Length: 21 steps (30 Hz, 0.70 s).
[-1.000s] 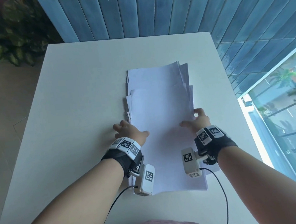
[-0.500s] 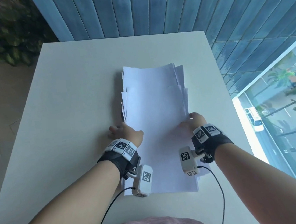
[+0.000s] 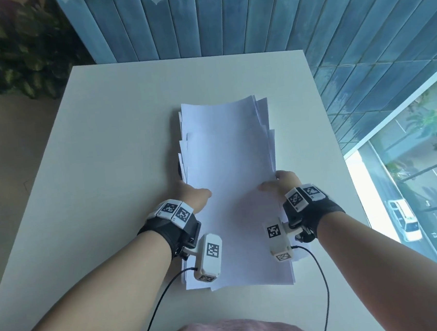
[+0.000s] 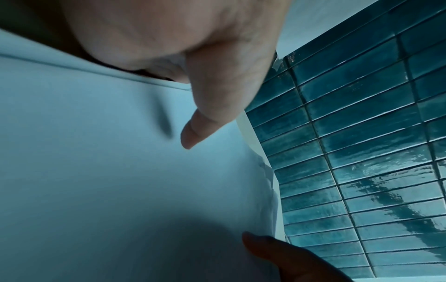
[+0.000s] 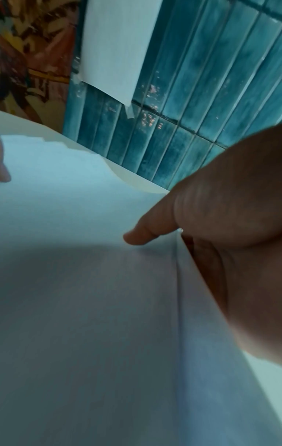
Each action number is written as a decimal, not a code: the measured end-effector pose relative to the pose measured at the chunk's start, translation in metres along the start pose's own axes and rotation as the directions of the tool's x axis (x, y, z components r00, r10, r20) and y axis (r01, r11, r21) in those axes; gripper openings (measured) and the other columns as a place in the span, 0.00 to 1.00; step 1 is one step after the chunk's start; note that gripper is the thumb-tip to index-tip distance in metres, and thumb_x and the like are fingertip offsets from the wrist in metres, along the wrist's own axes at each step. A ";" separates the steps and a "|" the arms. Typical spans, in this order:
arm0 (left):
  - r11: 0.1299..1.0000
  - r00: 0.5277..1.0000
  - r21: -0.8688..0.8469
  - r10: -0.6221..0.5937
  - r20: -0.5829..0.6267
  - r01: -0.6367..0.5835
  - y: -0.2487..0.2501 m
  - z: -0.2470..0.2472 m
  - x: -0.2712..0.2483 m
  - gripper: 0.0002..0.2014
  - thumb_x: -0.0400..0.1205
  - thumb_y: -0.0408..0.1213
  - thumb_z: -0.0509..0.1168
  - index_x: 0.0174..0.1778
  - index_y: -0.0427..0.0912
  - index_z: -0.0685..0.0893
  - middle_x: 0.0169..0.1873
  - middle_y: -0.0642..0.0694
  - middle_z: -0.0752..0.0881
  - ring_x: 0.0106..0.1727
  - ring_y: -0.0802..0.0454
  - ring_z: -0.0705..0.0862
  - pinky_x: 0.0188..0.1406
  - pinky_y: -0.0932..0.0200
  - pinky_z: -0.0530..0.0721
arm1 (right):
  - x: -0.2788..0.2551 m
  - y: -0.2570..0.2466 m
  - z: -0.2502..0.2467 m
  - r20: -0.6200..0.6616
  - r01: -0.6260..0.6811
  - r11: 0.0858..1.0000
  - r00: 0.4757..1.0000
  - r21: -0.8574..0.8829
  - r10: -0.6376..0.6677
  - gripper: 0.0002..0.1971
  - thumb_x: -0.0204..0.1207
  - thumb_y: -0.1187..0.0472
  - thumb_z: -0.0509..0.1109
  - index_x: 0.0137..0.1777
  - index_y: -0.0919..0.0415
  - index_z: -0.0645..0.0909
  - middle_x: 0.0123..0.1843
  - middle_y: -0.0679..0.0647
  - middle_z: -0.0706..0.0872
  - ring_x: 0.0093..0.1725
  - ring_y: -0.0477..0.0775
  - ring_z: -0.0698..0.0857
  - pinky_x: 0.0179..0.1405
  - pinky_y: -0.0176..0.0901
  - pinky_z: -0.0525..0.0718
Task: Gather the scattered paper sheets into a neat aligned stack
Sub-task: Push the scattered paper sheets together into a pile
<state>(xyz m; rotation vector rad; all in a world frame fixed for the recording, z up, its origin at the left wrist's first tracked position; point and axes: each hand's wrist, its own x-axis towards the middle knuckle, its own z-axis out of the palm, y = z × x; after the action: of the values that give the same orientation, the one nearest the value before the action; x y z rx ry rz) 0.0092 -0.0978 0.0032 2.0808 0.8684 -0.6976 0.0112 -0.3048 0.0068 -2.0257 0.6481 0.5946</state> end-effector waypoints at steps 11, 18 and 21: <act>0.975 0.978 -0.176 0.157 0.137 -0.132 -0.019 -0.009 0.010 0.43 0.64 0.42 0.77 0.74 0.38 0.66 0.68 0.36 0.79 0.66 0.36 0.81 0.68 0.40 0.80 | 0.001 -0.006 0.005 -0.009 0.123 0.977 0.992 -0.177 -0.126 0.17 0.69 0.62 0.75 0.52 0.64 0.71 0.43 0.58 0.79 0.36 0.56 0.77 0.25 0.39 0.69; 0.926 0.952 -0.304 0.276 0.131 -0.226 -0.018 -0.023 0.004 0.28 0.77 0.23 0.67 0.73 0.38 0.68 0.59 0.38 0.84 0.62 0.37 0.84 0.65 0.41 0.82 | 0.003 -0.007 0.013 0.051 0.102 0.995 0.994 -0.014 -0.101 0.14 0.67 0.69 0.74 0.51 0.66 0.76 0.43 0.59 0.82 0.36 0.54 0.80 0.33 0.39 0.77; 0.889 0.941 -0.415 0.289 0.177 -0.195 -0.016 -0.034 0.009 0.27 0.75 0.18 0.66 0.70 0.39 0.74 0.47 0.42 0.85 0.51 0.39 0.85 0.57 0.43 0.85 | -0.003 -0.016 0.017 0.104 0.101 0.991 0.988 0.092 -0.111 0.11 0.67 0.72 0.74 0.42 0.60 0.76 0.38 0.55 0.84 0.37 0.56 0.83 0.30 0.38 0.77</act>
<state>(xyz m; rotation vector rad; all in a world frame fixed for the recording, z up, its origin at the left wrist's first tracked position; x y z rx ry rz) 0.0091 -0.0599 0.0085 1.6683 0.5452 -0.5640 0.0166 -0.2826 0.0103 -1.9195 0.4892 0.5995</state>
